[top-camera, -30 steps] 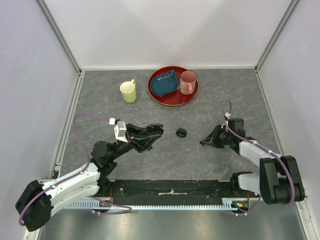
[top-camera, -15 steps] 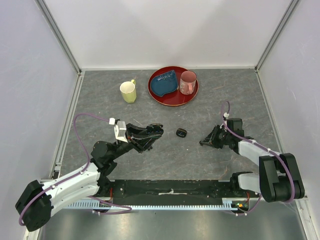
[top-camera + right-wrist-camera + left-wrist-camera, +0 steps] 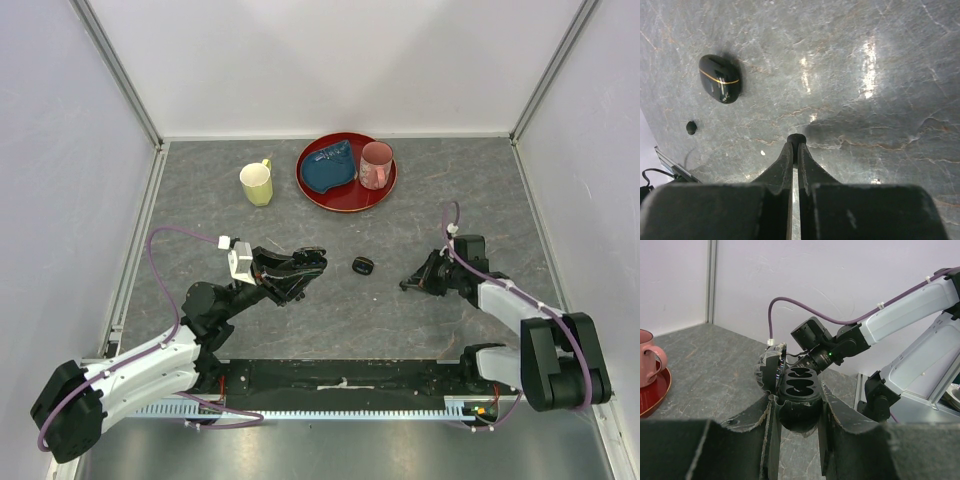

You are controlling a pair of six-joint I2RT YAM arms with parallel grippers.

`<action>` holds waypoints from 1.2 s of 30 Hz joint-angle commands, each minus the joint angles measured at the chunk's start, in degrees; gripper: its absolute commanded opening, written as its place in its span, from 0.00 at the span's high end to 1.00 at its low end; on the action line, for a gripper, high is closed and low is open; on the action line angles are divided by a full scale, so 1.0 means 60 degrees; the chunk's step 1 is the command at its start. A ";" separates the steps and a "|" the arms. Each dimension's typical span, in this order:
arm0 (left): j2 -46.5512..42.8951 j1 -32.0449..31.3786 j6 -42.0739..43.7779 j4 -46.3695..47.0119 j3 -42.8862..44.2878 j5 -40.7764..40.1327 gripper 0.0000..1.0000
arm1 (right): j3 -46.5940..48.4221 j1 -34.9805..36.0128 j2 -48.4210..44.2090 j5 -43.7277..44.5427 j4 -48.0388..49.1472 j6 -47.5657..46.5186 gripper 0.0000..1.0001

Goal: Insert the wireless bluetooth earbuds into the charging case
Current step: Pick up the earbud from the center of the board, then place the earbud in the charging case.

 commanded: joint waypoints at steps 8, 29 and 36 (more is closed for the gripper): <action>-0.0128 -0.0052 -0.0114 0.0124 0.0343 0.0037 0.98 | 0.1430 0.0055 -0.1959 -0.2455 -0.0159 -0.0314 1.00; -0.0201 -0.0052 -0.0143 0.0124 0.0416 0.0593 0.98 | 0.4287 0.1606 -0.3045 -0.6150 0.1130 -0.0417 1.00; -0.0157 -0.0052 -0.0157 0.0124 0.0591 0.1426 0.98 | 0.5428 0.2865 -0.3001 -0.6664 0.1219 -0.0944 1.00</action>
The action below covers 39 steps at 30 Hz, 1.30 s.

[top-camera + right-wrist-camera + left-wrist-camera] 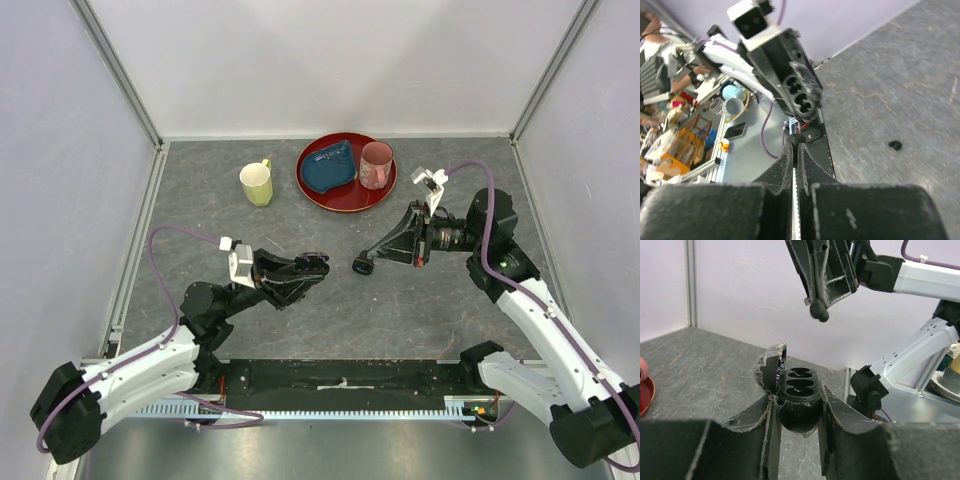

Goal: Insert the wireless bluetooth earbuds into the charging case
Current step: Place the earbud in the charging case.

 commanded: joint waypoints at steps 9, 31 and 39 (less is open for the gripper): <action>0.0684 -0.0038 -0.0392 0.0515 0.1101 0.2295 0.98 | 0.1916 0.1487 0.0312 -0.0867 -0.0603 -0.1783 1.00; 0.1461 -0.0053 -0.0860 0.0984 0.1570 0.3161 0.98 | 0.2605 0.2865 0.1147 0.0364 -0.2656 -0.3748 1.00; 0.1578 -0.0067 -0.0919 0.1014 0.1672 0.3249 0.98 | 0.2547 0.3055 0.1265 0.0759 -0.2656 -0.3850 1.00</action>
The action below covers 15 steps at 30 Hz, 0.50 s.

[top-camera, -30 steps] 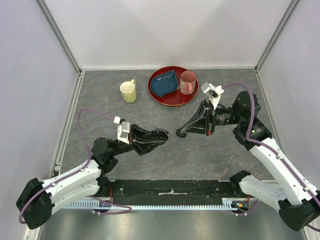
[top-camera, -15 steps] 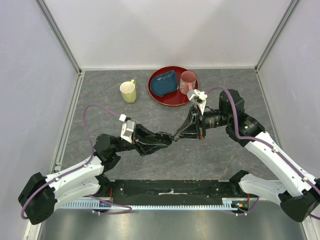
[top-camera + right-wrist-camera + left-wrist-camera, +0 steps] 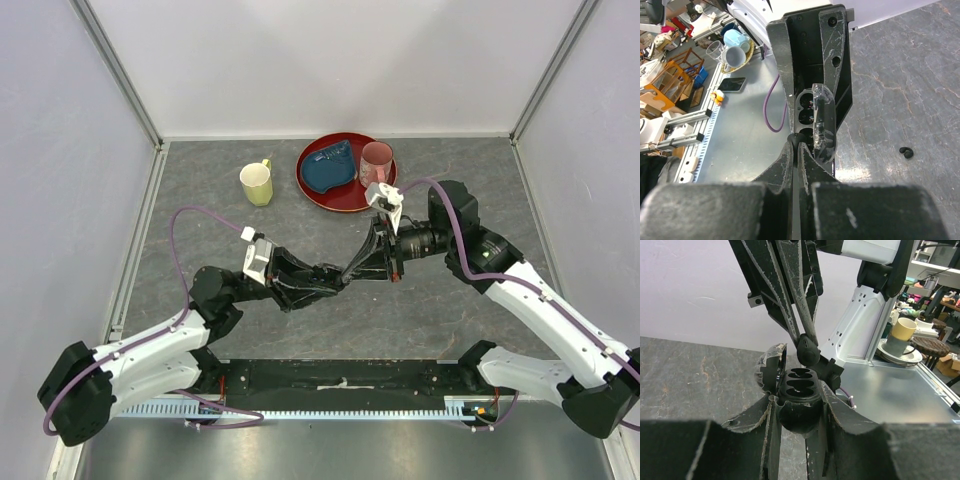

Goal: Insert the wireless bluetooth earbuds into the charging case
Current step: Place the earbud in the charging case.

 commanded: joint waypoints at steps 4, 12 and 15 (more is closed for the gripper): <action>0.0106 -0.0049 -0.0311 0.0522 0.0492 0.0309 0.98 | 0.0259 0.0233 0.0139 0.0509 0.0167 -0.0423 1.00; 0.0048 -0.0049 -0.0355 0.0595 0.0449 0.0295 0.98 | 0.0097 0.0438 0.0198 0.0963 0.0006 -0.0716 1.00; -0.0010 -0.0063 -0.0297 0.0610 0.0405 0.0163 0.98 | 0.0112 0.0482 0.0198 0.1036 -0.0155 -0.0848 1.00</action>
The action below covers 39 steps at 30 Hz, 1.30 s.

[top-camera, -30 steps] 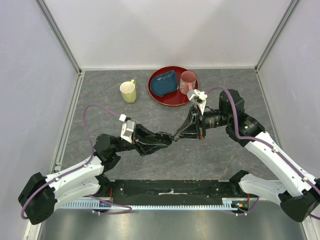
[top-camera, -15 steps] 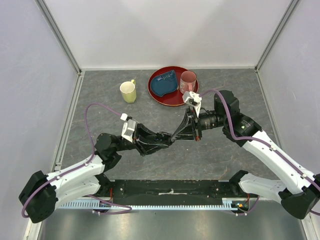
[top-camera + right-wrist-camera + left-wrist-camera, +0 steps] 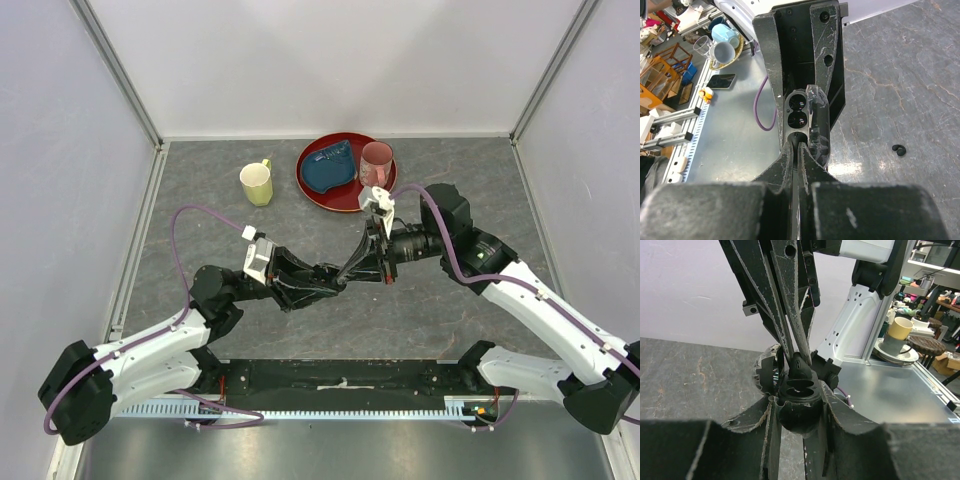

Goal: Insert the wireless bluetooth earbuds into the charging case
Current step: Place the earbud in the charging case.

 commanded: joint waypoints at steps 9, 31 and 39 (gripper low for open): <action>-0.0219 -0.0053 -0.0037 0.0534 0.0193 -0.0357 0.98 | 0.0372 0.0081 0.0020 0.0615 -0.0599 -0.0758 0.83; -0.0570 -0.0067 0.0446 -0.0330 0.0090 -0.0809 0.98 | 0.1207 0.0081 -0.0595 0.1524 0.0146 -0.0217 0.49; -0.1565 -0.0052 0.1266 -0.1587 -0.0320 -0.2186 0.98 | 0.1163 0.0081 -0.1737 0.4390 0.0353 0.0149 0.29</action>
